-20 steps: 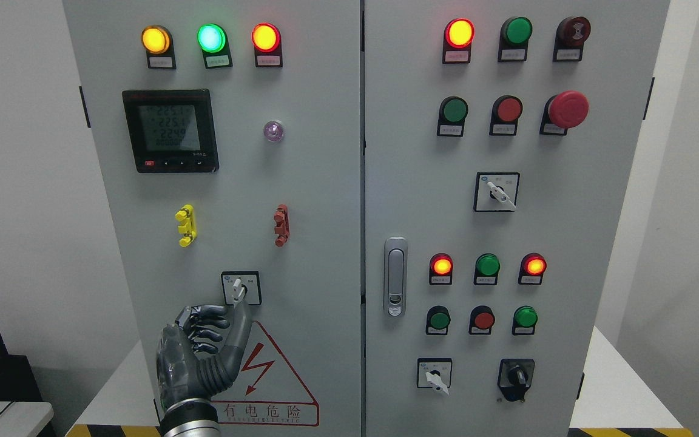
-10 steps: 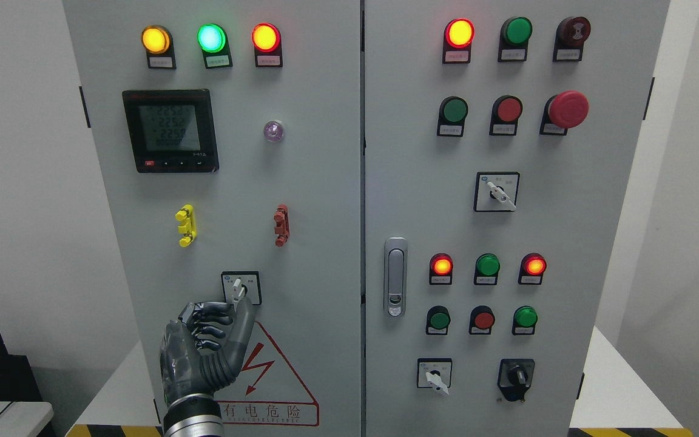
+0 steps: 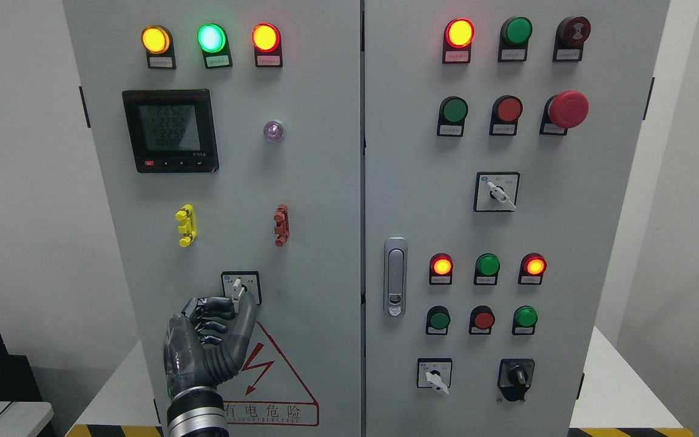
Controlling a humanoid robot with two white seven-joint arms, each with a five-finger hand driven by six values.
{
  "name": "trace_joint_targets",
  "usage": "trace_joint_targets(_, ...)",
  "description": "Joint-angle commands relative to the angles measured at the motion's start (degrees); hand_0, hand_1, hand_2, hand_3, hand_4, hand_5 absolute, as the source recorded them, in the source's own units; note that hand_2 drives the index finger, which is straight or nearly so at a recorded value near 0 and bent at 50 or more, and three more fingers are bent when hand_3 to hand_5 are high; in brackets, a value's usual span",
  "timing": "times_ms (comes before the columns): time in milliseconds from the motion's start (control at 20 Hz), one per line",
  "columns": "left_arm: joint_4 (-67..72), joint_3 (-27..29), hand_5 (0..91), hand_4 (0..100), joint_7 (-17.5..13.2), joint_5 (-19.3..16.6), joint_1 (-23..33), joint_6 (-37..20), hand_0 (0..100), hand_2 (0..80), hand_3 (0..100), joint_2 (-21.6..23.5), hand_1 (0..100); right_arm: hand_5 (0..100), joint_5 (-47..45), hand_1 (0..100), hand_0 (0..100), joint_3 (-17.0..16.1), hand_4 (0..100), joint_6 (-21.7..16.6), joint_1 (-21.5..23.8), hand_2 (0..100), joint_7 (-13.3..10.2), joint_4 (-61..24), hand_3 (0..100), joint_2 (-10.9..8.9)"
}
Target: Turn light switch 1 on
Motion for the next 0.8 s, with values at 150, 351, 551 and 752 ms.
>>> trace_joint_targets(150, 0.3, -0.2, 65.4, 73, -0.3, 0.2, -0.7, 0.8, 17, 53.7, 70, -0.4, 51, 0, -1.4, 39, 12, 1.0, 0, 0.0, 0.0, 0, 0.0, 0.0, 0, -0.02)
trace_joint_targets(351, 0.2, -0.1, 65.9, 73, -0.2, 0.1, -1.1, 1.3, 18, 53.8, 70, -0.7, 51, 0, -1.4, 39, 12, 1.0, 0, 0.0, 0.0, 0, 0.0, 0.0, 0, 0.06)
trace_joint_targets(551, 0.2, -0.1, 66.1, 73, 0.0, 0.1, -1.2, 1.2, 19, 53.9, 70, -0.7, 50, 0, -1.4, 39, 12, 1.0, 0, 0.0, 0.0, 0, 0.0, 0.0, 0, 0.06)
trace_joint_targets(752, 0.2, 0.0, 65.9, 73, 0.6, 0.1, -1.6, 1.3, 19, 53.9, 70, -0.7, 50, 0, -1.4, 39, 12, 1.0, 0, 0.0, 0.0, 0, 0.0, 0.0, 0, 0.06)
